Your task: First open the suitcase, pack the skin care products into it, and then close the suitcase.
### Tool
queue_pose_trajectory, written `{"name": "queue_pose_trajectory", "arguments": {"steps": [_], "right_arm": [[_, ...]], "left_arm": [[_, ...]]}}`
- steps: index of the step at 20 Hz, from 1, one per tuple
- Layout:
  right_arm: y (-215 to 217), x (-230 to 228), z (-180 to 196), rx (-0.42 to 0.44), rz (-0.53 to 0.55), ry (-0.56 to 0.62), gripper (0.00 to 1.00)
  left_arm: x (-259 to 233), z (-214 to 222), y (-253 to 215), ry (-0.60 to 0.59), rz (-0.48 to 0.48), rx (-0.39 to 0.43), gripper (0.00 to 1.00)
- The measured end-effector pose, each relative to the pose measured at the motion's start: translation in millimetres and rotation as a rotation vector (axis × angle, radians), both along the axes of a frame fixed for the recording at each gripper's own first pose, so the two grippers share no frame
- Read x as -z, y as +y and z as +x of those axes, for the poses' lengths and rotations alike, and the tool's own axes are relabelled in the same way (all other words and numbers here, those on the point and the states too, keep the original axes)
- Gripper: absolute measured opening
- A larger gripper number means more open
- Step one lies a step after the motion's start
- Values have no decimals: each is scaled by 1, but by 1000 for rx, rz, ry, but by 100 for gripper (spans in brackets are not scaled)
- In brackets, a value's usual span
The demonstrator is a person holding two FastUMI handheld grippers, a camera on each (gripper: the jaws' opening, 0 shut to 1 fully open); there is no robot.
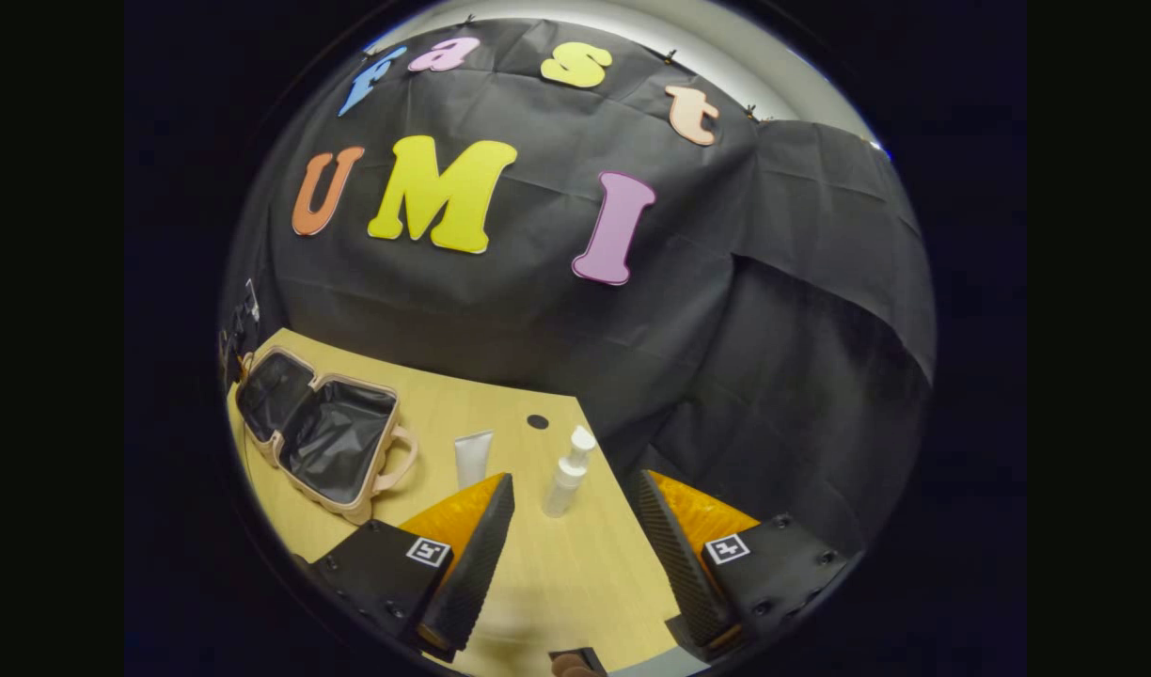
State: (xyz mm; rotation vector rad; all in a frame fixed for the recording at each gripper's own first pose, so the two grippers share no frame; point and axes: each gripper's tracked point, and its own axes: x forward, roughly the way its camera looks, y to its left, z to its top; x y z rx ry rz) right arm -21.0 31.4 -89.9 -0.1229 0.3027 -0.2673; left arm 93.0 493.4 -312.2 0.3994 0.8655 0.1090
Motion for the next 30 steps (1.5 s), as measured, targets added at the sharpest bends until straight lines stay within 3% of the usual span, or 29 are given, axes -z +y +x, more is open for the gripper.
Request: {"name": "queue_pose_trajectory", "arguments": {"steps": [2,5,7,9,15,20,26,30], "right_arm": [[-3,0,-2,9,2,0,80],[-4,0,0,-4,-2,-5,80],[-3,1,5,-28,-13,-6,79],[-4,3,9,-55,-10,-8,79],[-14,15,21,-122,25,-3,80],[-31,22,32,-162,57,-4,79],[-61,40,39,-188,67,29,80],[-88,50,40,-181,63,49,79]], "left_arm": [[7,0,8,8,3,-16,16],[-12,-3,33,-26,83,-49,59],[-30,-13,25,-45,70,-38,90],[-43,-18,4,-76,51,-38,99],[-84,-28,-114,-177,-109,25,99],[-117,-30,-250,-236,-225,165,99],[-116,-34,-392,-201,-297,332,99],[-94,-36,-478,-148,-402,419,99]]}}
